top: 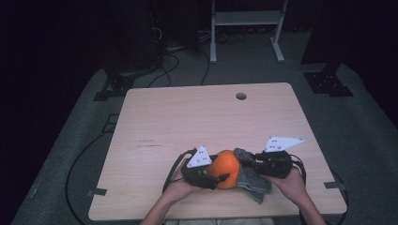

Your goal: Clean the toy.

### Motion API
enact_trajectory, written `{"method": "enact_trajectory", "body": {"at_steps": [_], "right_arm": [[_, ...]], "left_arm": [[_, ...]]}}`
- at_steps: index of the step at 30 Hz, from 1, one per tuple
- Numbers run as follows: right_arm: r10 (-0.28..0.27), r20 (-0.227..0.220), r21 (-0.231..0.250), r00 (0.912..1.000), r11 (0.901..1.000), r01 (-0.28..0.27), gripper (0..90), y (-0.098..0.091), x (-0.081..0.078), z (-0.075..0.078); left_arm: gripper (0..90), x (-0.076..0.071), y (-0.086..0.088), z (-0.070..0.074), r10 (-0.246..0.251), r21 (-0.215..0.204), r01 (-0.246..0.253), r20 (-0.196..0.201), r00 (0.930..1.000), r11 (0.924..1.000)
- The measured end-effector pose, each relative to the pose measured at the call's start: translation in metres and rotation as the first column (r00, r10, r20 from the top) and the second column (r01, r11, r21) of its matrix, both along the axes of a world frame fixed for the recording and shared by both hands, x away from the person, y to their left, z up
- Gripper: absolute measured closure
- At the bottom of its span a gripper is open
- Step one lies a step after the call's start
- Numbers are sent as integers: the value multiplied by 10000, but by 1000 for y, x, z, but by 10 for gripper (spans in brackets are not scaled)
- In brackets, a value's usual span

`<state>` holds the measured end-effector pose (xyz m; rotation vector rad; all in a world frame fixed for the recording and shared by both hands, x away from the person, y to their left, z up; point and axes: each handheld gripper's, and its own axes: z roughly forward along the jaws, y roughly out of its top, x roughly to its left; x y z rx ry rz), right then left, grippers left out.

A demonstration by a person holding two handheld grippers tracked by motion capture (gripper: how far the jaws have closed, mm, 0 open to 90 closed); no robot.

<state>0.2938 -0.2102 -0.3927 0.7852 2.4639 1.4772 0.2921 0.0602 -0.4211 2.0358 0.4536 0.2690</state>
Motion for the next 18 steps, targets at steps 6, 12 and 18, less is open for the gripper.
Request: {"method": "enact_trajectory", "body": {"at_steps": [6,12,18], "right_arm": [[960,670,-300,9931,9951,-942,755,24,-18,12],[156,113,-69,9998,9999,-155,756,0,-5,5],[648,434,-372,9970,9973,-632,757,7,-12,8]], "left_arm": [[345,-2,-3,2,487,-169,-489,-134,9987,9987],[276,-5,-2,3,-400,-78,400,-101,9991,9992],[326,-8,-11,-2,302,28,-304,436,9986,9995]]}}
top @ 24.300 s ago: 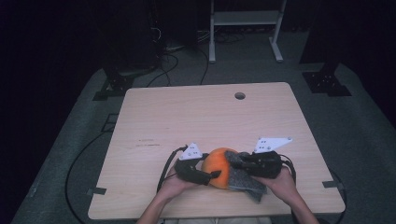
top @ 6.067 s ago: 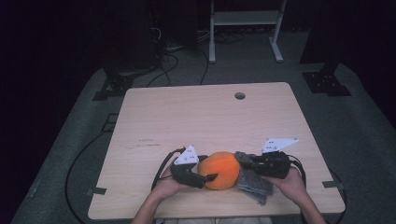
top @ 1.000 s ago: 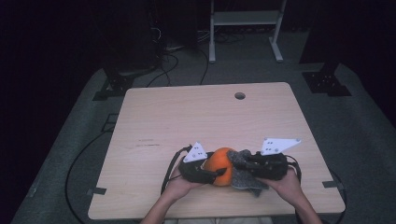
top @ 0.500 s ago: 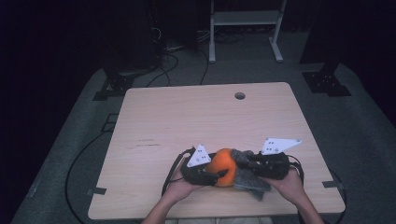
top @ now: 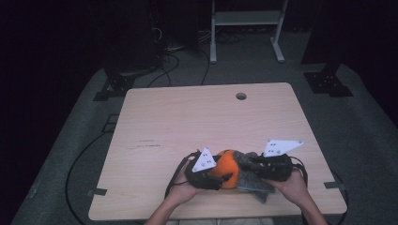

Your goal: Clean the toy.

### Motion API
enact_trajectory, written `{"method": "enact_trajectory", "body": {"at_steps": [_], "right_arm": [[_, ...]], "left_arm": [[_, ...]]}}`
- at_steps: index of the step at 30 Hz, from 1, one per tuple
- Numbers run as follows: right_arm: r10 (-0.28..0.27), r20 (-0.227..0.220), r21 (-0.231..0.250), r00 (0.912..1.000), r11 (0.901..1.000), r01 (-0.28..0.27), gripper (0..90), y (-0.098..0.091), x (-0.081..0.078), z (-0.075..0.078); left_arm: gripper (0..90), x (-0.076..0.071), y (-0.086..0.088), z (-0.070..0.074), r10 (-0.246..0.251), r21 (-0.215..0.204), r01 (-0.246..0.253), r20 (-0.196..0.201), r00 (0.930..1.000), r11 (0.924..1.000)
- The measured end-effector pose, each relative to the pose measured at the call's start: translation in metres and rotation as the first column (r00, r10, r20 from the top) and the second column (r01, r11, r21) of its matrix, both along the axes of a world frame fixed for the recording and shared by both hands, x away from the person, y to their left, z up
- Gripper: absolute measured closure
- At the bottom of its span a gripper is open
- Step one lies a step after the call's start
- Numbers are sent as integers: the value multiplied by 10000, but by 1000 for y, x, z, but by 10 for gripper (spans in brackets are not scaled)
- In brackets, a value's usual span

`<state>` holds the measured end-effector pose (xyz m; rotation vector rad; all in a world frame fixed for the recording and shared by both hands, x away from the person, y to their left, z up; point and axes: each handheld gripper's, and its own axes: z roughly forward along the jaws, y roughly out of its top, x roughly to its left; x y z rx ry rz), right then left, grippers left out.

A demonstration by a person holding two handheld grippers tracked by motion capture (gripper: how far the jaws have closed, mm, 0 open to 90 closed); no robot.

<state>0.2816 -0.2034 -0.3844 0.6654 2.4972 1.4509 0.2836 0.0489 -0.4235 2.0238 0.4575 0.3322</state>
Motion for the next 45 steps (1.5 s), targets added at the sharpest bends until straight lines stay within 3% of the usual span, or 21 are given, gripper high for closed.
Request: {"method": "enact_trajectory", "body": {"at_steps": [4,6,8,10,12,14,16,17,18,19,21,24,26,29,31,32,34,38,41,43,45], "right_arm": [[171,130,-130,9998,9998,-170,758,10,-3,1],[-299,-7,37,9996,9995,299,758,1,2,1],[-821,-139,-92,9965,9966,819,757,-9,7,-2],[-782,-455,-16,9959,9969,782,757,-15,11,-8],[-684,-387,-95,9969,9976,681,757,-15,9,-8],[-639,-249,-242,9976,9977,633,757,-12,8,-6],[-498,-206,-300,9985,9983,492,760,-8,6,-4],[-340,-207,-92,9992,9994,338,761,-5,4,-2],[-144,-142,148,9998,9998,146,761,-2,0,2],[86,48,168,10000,9998,-86,761,3,-4,6],[211,491,-152,9986,9997,-203,761,13,-10,12],[-20,203,-185,9998,9998,24,763,9,-1,6],[-235,-237,-48,9994,9997,234,765,-1,7,-2],[-345,-500,-156,9982,9993,337,764,-6,8,-3],[24,-381,-85,9993,10000,-27,764,0,2,3],[285,-288,-134,9992,9995,-289,763,5,-1,6],[513,46,-692,9987,9963,-509,760,16,-6,8],[19,-158,-727,9999,9973,-30,765,4,3,2],[-663,-246,-1267,9975,9900,626,765,-11,9,-4],[-440,-446,-857,9980,9955,400,765,-13,8,-2],[136,-492,-450,9987,9989,-158,763,-7,6,1]], "left_arm": [[343,-1,4,-1,-485,91,487,-181,9987,9988],[335,1,9,1,-813,-16,813,-338,9961,9967],[276,2,12,3,-1061,-196,1054,-351,9937,9942],[204,5,14,6,-996,-446,976,-445,9940,9942],[182,9,12,3,-805,-317,785,-656,9946,9964],[205,8,9,-2,-918,-236,902,-819,9924,9956],[287,4,7,-2,-903,63,906,-307,9954,9959],[323,2,7,0,-851,187,849,67,9964,9962],[352,-1,6,2,-876,243,865,516,9948,9960],[366,-4,6,4,-944,563,893,947,9910,9944],[377,-6,6,5,-865,947,745,1308,9876,9927],[379,-6,10,3,-927,1065,792,1281,9874,9912],[367,-4,10,1,-1088,951,980,1158,9873,9906],[254,-1,4,-3,-979,869,914,741,9924,9920],[254,-5,-1,-6,-1261,1171,1138,1036,9866,9866],[280,-8,-3,-6,-1473,1501,1279,1263,9810,9804],[305,-12,-5,-7,-1617,1860,1313,1585,9740,9737],[344,-7,2,-8,-1329,1296,1152,1371,9816,9849],[339,-5,2,-10,-1520,1237,1359,1315,9796,9830],[329,-8,0,-10,-1704,1427,1497,1463,9744,9784],[328,-10,-2,-11,-1970,1668,1693,1664,9662,9713]]}}
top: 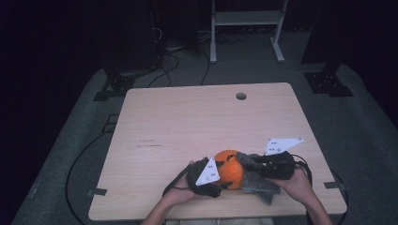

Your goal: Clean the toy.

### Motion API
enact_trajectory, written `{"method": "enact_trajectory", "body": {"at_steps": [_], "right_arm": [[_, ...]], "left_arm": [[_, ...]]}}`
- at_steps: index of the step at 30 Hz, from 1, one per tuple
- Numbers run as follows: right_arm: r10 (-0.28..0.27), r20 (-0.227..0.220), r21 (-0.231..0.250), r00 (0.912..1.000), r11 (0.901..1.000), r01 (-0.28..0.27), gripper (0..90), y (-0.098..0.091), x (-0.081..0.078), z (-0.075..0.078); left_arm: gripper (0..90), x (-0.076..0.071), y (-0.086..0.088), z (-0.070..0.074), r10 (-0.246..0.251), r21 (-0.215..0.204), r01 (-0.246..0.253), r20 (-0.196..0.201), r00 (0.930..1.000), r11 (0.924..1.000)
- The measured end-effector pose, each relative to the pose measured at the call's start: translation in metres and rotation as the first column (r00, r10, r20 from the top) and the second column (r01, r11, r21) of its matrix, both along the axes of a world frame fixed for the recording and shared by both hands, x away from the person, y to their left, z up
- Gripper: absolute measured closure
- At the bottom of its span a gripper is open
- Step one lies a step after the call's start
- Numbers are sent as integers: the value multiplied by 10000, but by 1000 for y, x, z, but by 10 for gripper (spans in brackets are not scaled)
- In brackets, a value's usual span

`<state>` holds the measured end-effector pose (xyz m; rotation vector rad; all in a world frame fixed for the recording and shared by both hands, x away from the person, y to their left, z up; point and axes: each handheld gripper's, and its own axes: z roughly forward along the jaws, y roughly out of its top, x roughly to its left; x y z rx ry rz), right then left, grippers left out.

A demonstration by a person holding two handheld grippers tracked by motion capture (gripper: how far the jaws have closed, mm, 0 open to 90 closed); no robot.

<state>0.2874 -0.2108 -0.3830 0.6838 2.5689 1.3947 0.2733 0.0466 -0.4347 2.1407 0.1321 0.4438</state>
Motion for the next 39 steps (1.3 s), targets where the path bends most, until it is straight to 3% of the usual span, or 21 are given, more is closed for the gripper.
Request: {"method": "enact_trajectory", "body": {"at_steps": [1,3,7,9,11,13,16,18,20,23,25,27,29,31,32,35,37,39], "right_arm": [[333,-20,281,9994,9991,-333,763,4,-1,2],[480,149,-52,9987,9988,-479,763,14,-3,2],[-178,72,-173,9998,9997,179,766,5,7,-5],[-613,-322,-67,9976,9981,611,767,-6,13,-13],[-909,-448,-315,9949,9955,895,767,-13,15,-18],[-865,-562,2,9947,9962,866,767,-15,13,-16],[-134,-425,770,9990,9969,166,765,-11,9,-9],[-264,-416,610,9988,9977,290,764,-9,10,-11],[-600,-706,440,9957,9970,632,765,-12,16,-19],[-1036,-832,-171,9911,9946,1026,764,-17,19,-27],[-849,-622,261,9944,9959,867,763,-16,13,-19],[-258,-247,1050,9994,9941,283,762,-11,6,-6],[21,45,1199,10000,9928,-26,762,-4,1,2],[-48,98,904,9999,9959,39,762,-1,3,-1],[-135,-96,895,9999,9959,143,763,-2,6,-6],[-439,-336,762,9985,9960,463,764,-7,11,-15],[-697,-244,665,9973,9952,712,763,-11,11,-14],[-573,-280,818,9980,9949,595,763,-9,8,-11]], "left_arm": [[329,-1,-1,0,-35,94,34,108,9999,10000],[329,-1,0,-2,56,173,-59,193,9998,9998],[350,3,7,-1,305,-206,-306,-46,9995,9993],[351,4,7,-1,275,-235,-278,-149,9995,9993],[351,4,7,-1,265,-238,-270,-190,9995,9994],[353,5,7,-1,312,-324,-323,-338,9989,9990],[359,10,12,0,583,-770,-644,-785,9952,9949],[359,13,16,-1,750,-980,-852,-1036,9918,9915],[361,16,20,0,887,-1115,-1031,-1267,9880,9884],[372,19,21,1,1017,-1411,-1259,-1673,9807,9820],[386,19,22,4,1101,-1526,-1398,-1879,9760,9783],[393,19,22,10,1088,-1688,-1460,-2119,9712,9748],[398,17,22,15,863,-1964,-1333,-2307,9692,9714],[395,15,21,16,898,-1795,-1307,-2195,9715,9750],[383,16,20,14,887,-1697,-1265,-2145,9727,9773],[265,19,18,10,950,-1543,-1305,-2184,9712,9794],[178,23,15,6,1214,-1221,-1537,-2380,9636,9805],[188,23,11,1,1321,-1173,-1642,-2427,9611,9794]]}}
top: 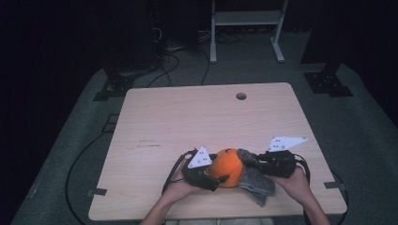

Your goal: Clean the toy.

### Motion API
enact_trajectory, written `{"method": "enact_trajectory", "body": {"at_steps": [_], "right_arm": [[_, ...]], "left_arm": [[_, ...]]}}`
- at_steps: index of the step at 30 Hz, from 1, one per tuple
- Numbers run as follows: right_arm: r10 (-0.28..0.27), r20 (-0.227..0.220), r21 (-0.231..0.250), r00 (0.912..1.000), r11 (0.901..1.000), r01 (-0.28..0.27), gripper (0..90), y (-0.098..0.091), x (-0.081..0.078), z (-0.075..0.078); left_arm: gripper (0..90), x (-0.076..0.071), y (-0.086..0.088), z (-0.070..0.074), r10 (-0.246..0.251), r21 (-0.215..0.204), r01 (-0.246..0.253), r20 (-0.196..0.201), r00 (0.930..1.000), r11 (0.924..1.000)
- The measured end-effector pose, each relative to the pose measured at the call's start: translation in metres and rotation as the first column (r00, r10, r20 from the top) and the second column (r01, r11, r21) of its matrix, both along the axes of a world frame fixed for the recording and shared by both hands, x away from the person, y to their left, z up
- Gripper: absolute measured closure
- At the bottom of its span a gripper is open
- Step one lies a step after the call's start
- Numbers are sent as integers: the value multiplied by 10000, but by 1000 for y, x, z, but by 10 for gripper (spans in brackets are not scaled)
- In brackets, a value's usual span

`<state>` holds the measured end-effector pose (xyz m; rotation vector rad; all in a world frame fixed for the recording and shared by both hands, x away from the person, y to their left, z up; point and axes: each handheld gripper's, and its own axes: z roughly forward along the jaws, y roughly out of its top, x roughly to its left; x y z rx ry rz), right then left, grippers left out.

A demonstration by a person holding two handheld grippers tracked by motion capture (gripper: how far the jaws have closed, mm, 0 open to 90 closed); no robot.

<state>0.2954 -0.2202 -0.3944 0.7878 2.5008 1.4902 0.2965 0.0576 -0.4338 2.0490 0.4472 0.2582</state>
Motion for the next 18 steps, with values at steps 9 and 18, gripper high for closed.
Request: {"method": "enact_trajectory", "body": {"at_steps": [9,18], "right_arm": [[-156,552,-256,9984,9995,170,763,6,-3,7],[920,916,-558,9915,9946,-872,763,30,-16,10]], "left_arm": [[414,-1,12,11,134,-570,-129,87,9999,9983],[411,-9,2,14,-132,393,111,529,9985,9992]]}}
